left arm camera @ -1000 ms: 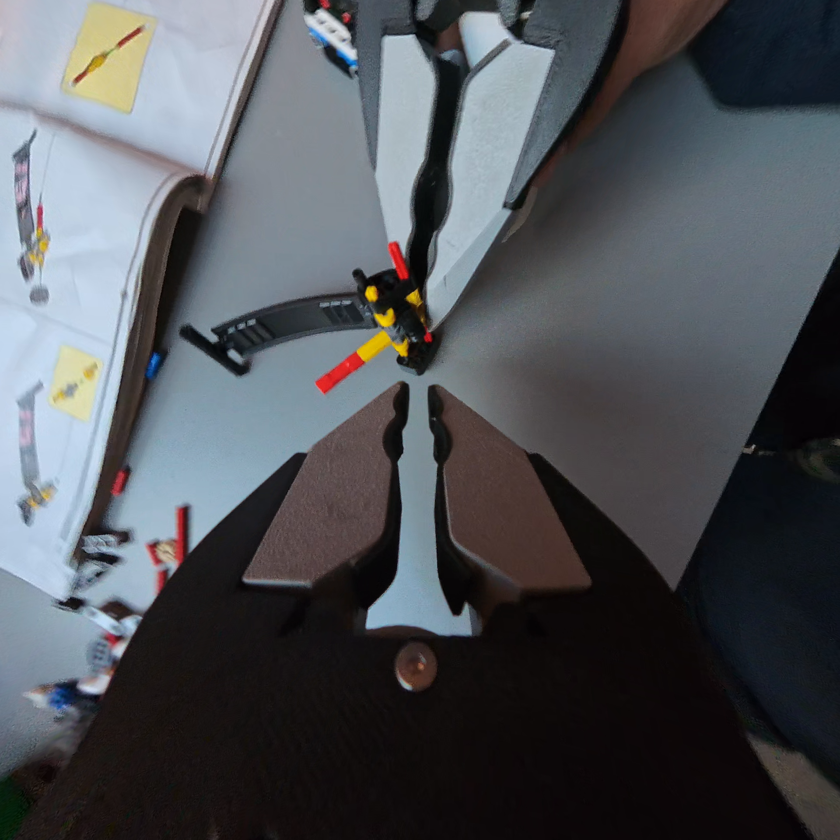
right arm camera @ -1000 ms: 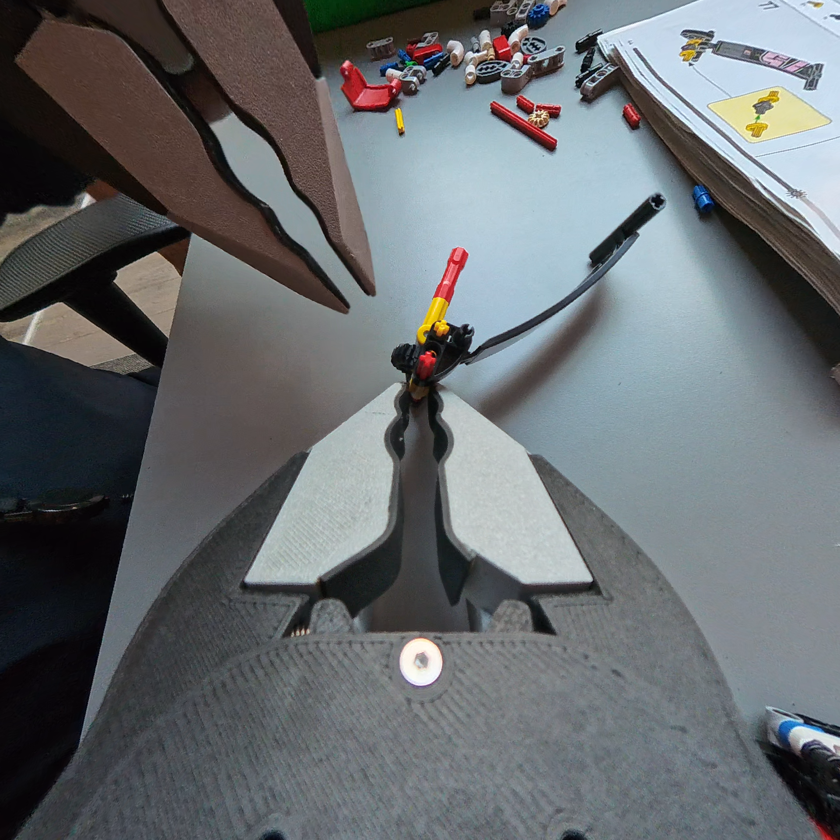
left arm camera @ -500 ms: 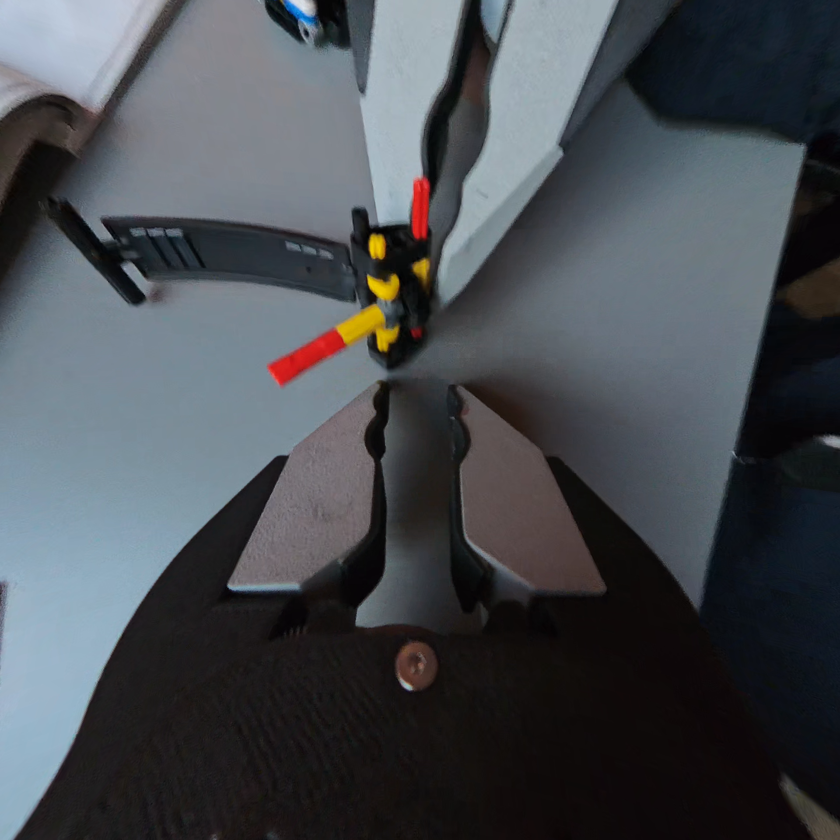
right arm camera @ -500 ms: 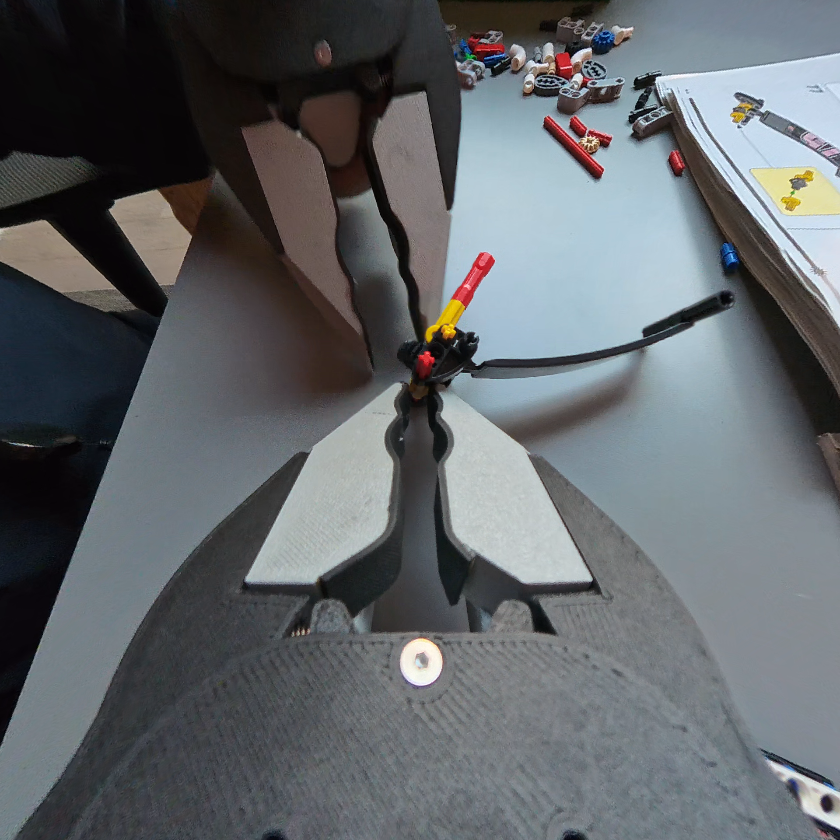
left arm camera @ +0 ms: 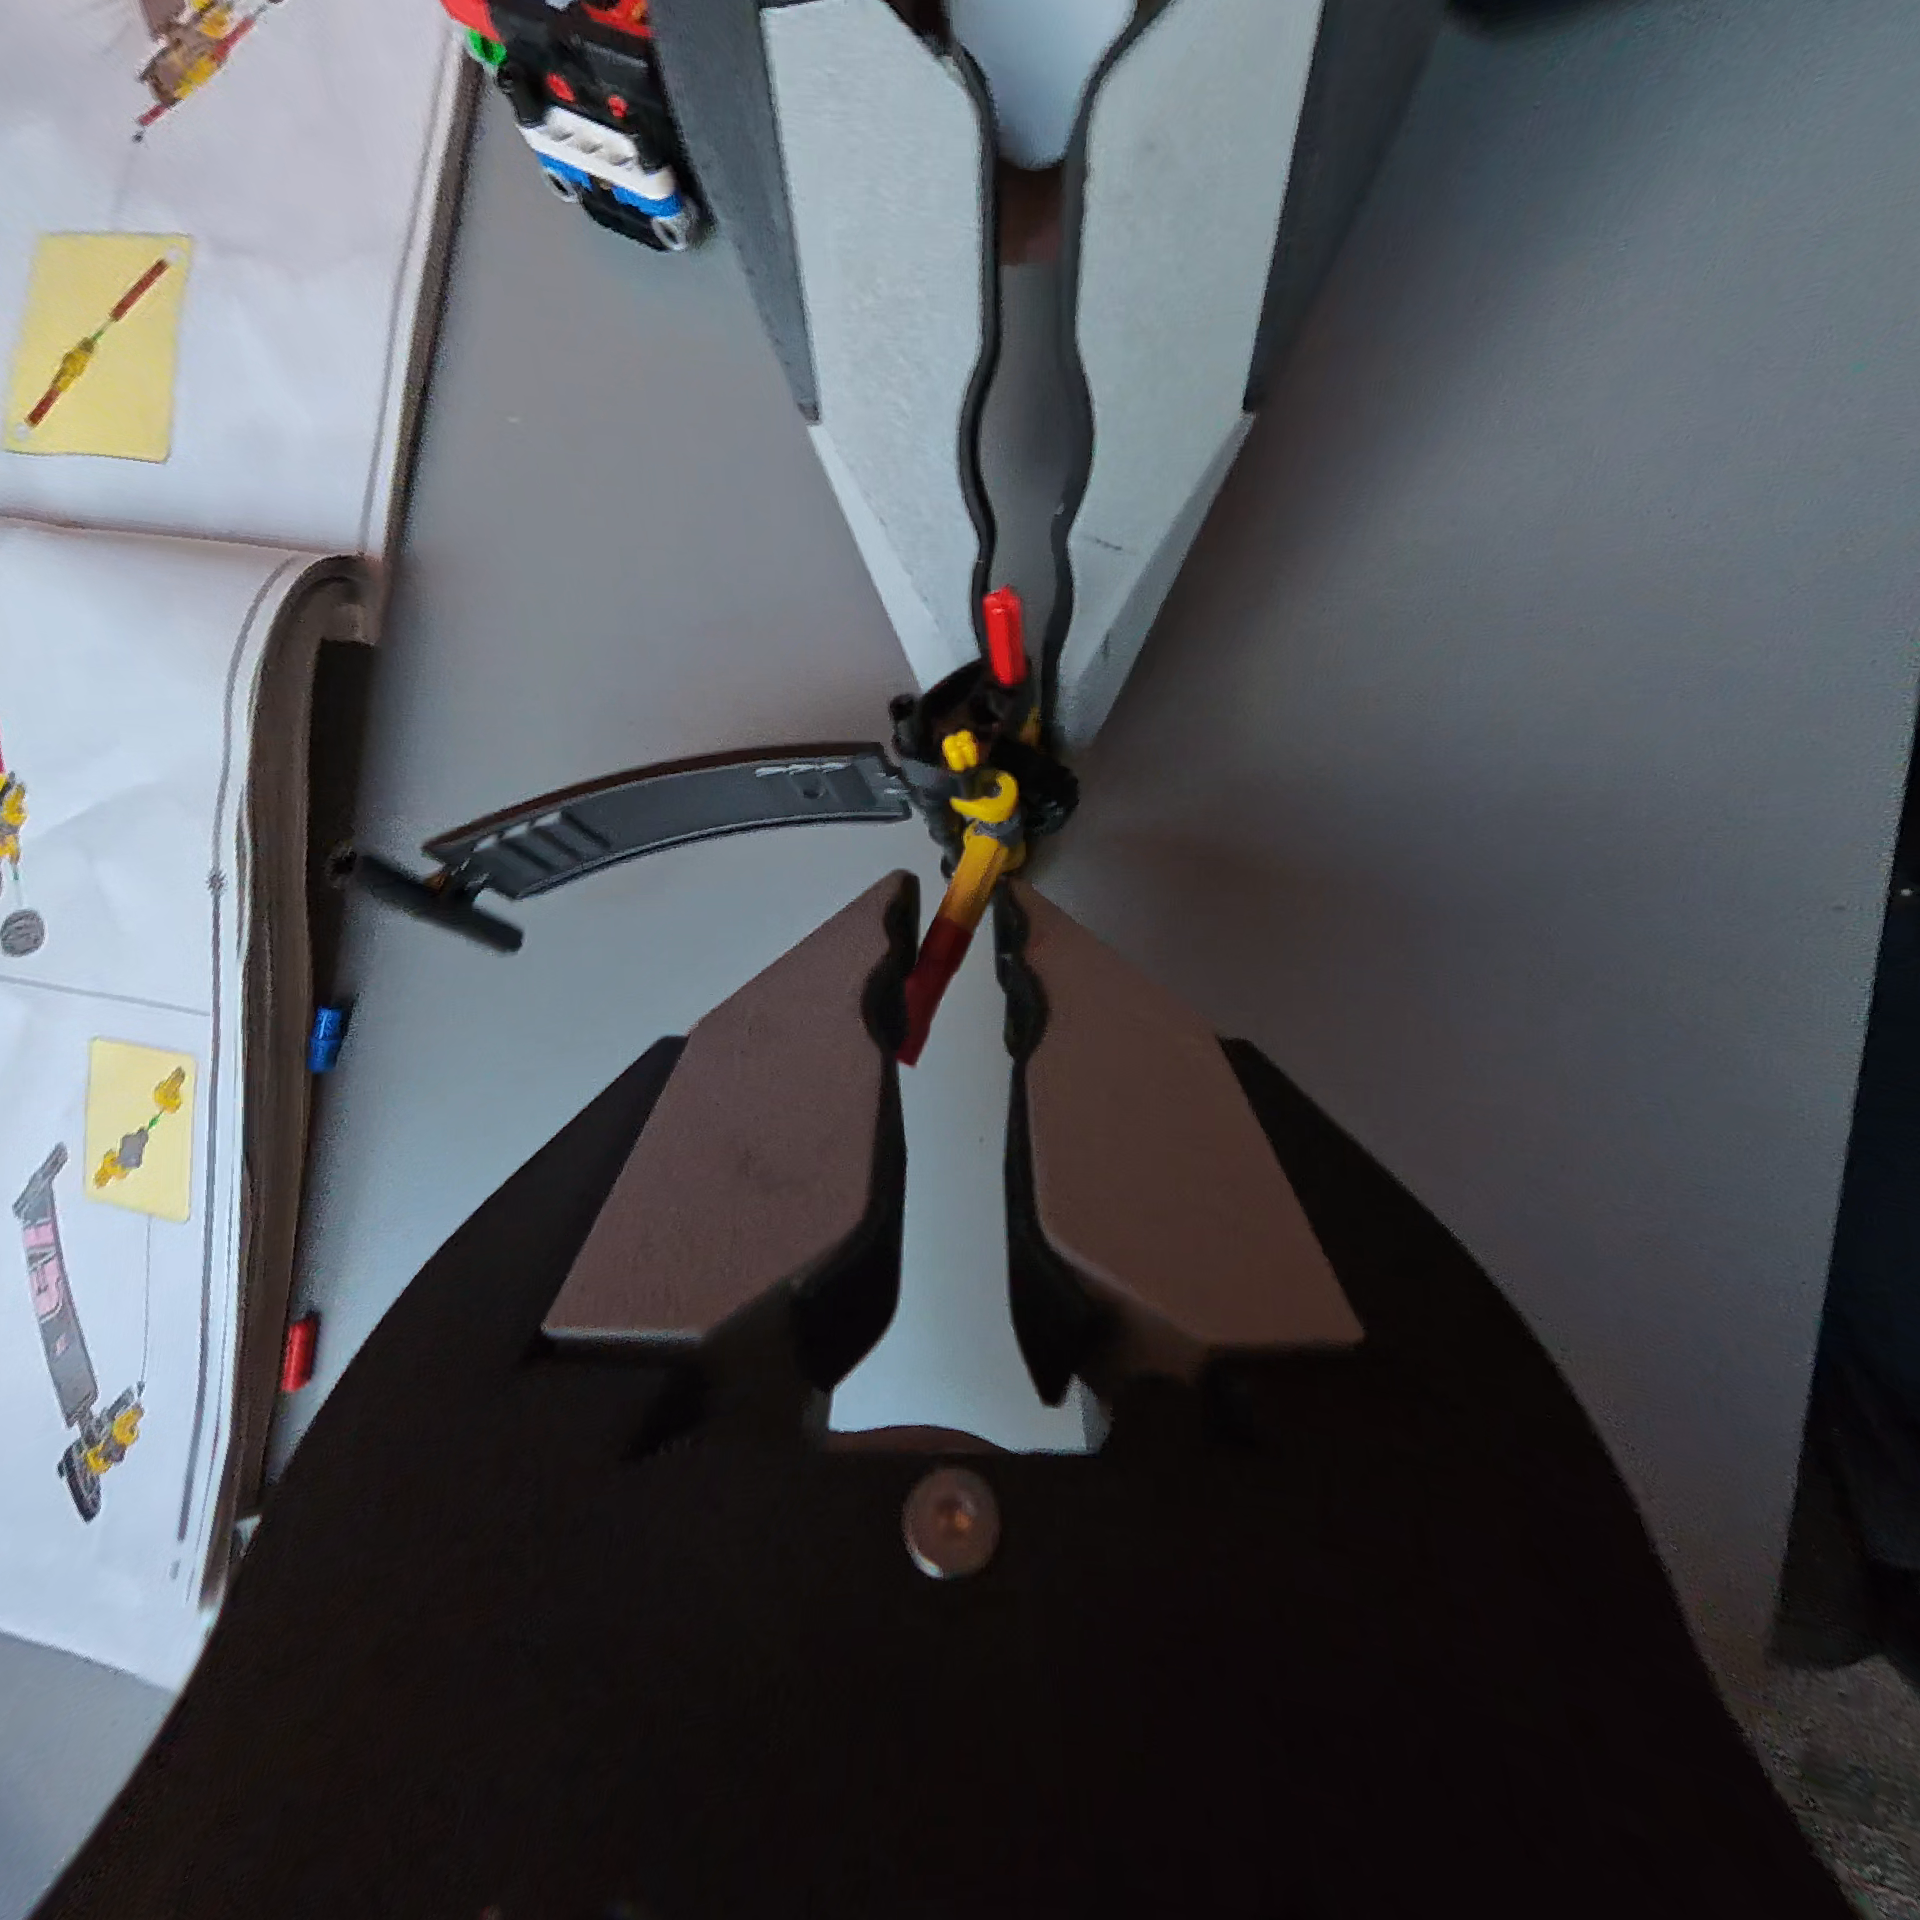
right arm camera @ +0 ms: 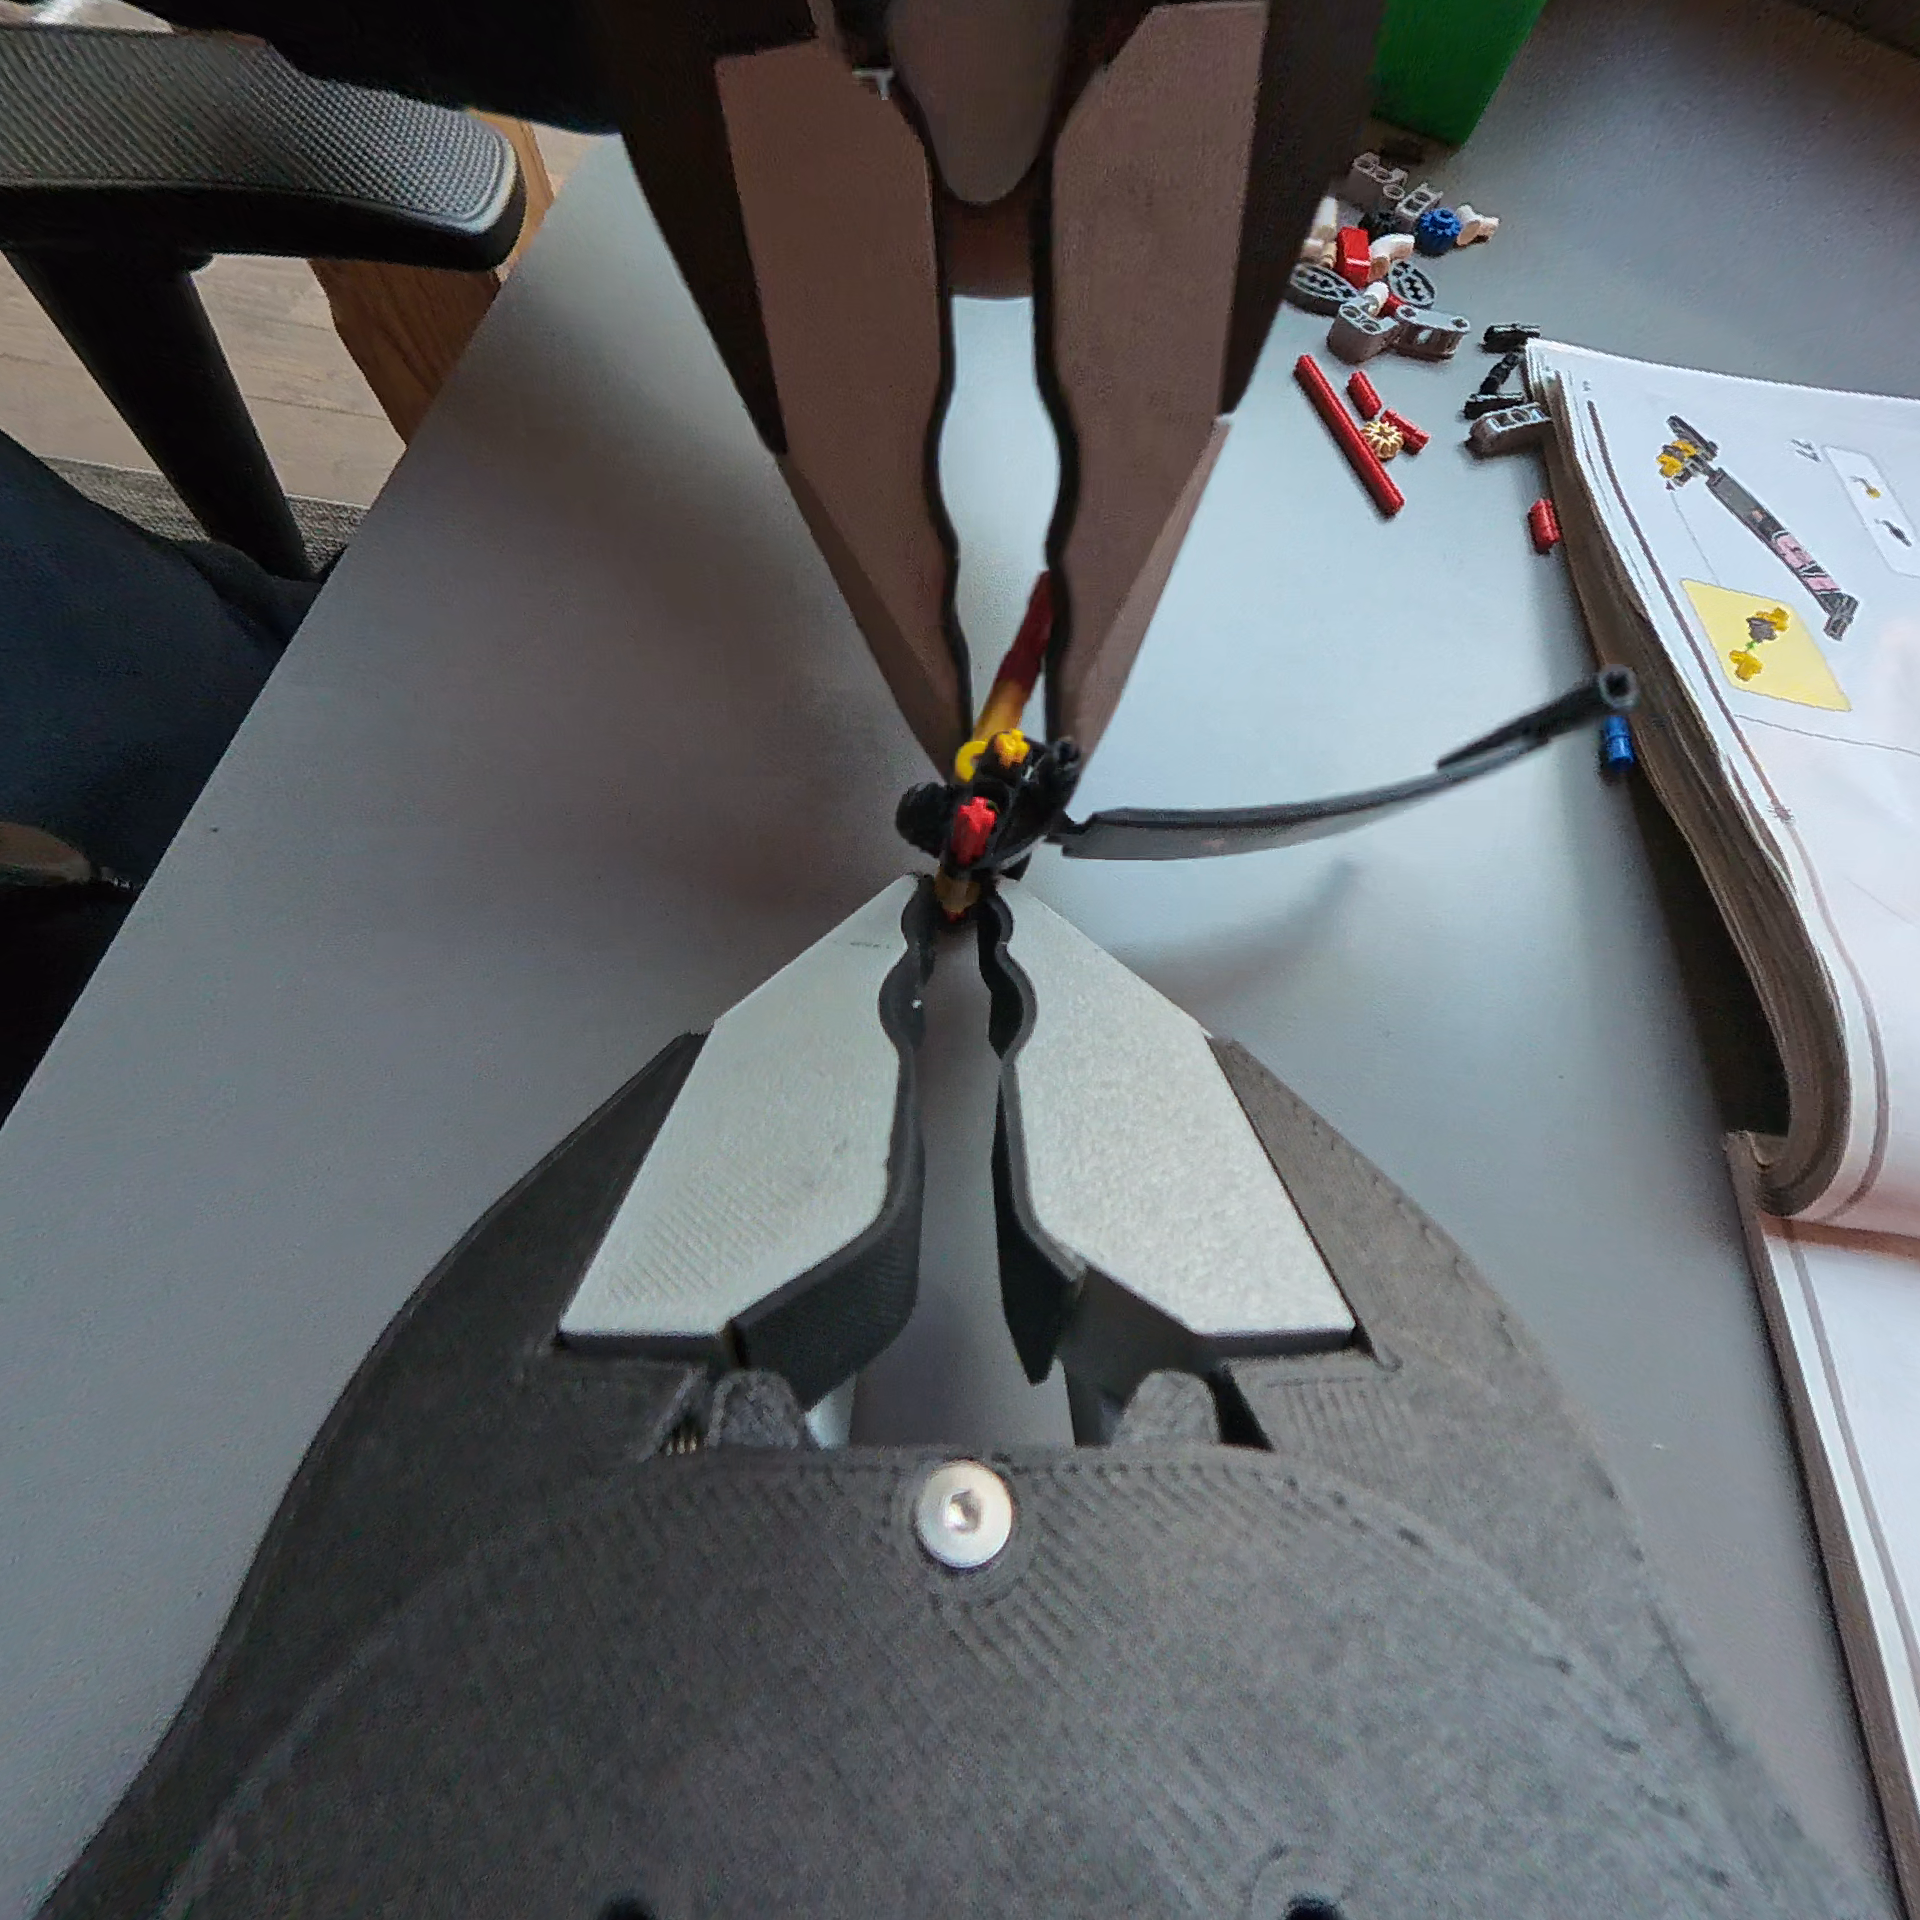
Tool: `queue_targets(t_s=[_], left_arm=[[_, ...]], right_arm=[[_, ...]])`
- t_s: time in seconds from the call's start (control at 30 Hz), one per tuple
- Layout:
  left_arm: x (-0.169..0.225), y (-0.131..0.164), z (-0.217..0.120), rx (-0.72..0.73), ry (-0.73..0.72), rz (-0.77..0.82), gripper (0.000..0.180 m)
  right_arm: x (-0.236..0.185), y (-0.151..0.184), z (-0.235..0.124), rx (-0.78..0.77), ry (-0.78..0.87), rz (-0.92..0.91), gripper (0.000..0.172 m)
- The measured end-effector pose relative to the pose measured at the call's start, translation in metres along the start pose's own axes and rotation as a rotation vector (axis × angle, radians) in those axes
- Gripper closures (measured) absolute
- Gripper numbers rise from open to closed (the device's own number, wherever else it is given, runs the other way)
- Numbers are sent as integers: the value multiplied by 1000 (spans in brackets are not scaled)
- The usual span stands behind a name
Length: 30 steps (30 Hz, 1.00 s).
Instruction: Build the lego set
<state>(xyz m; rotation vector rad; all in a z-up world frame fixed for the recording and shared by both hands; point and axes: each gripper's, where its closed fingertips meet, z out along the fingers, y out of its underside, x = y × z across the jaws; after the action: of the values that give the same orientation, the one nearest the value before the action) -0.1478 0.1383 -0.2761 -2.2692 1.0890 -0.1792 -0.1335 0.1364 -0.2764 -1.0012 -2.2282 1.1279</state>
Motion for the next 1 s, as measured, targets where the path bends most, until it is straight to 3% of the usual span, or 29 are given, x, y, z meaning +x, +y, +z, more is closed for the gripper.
queue_targets(t_s=[0.1, 0.3, 0.57, 0.83, 1.0], left_arm=[[5, -3, 0, 12, -10, 43, 176], [9, -1, -6, -41, -50, 142, 176], [8, 3, -8, -130, -60, 194, 176], [6, 5, -7, -142, -74, 197, 176], [2, 5, -5, -136, -75, 173, 176]], right_arm=[[6, 1, 0, -6, 23, 50, 165], [2, 6, 4, -50, -1, 82, 143], [-3, -11, 0, 51, -77, 201, 126], [1, -19, 5, 77, -141, 332, 145], [5, -17, 4, 59, -102, 341, 146]])
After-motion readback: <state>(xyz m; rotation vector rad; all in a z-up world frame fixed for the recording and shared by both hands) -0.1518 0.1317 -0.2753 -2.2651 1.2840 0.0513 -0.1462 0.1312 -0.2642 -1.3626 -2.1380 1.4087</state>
